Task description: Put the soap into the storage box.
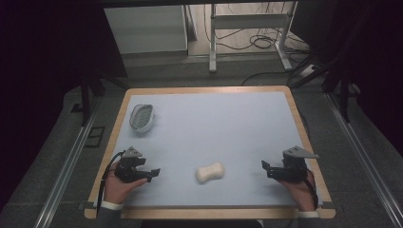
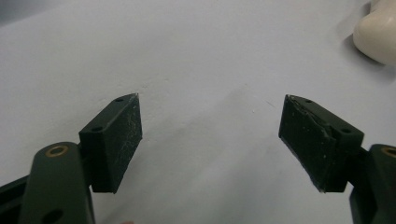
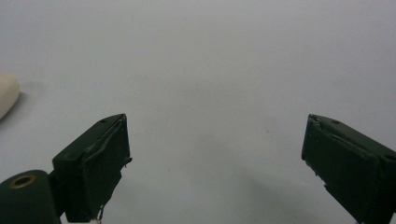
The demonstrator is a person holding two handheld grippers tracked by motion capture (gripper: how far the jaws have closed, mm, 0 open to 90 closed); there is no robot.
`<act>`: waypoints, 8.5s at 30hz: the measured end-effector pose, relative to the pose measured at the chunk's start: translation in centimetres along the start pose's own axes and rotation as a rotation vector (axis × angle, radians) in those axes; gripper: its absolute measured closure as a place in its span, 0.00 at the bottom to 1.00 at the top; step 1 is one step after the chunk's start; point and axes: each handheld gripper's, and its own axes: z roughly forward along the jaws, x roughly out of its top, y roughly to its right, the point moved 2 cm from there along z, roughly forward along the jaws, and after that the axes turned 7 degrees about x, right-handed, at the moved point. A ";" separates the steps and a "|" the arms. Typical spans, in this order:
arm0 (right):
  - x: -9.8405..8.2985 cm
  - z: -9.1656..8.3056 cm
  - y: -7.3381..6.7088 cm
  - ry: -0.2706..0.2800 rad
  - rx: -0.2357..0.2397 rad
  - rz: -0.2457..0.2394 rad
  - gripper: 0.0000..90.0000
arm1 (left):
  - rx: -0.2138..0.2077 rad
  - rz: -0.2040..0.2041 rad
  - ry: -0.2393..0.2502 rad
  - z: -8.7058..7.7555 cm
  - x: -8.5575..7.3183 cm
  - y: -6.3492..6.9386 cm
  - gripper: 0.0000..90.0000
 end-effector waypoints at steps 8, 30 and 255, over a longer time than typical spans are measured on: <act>0.3 -0.5 -0.3 0.034 0.025 -0.011 0.11 | -0.004 0.002 0.016 -0.5 -0.1 0.1 0.23; -0.2 -0.8 0.4 0.042 0.028 0.009 0.11 | 0.025 -0.001 0.024 -1.1 0.3 0.1 0.24; -1.3 -0.4 1.4 -0.025 -0.018 0.029 0.12 | 0.017 0.241 -0.214 3.6 13.7 2.5 0.55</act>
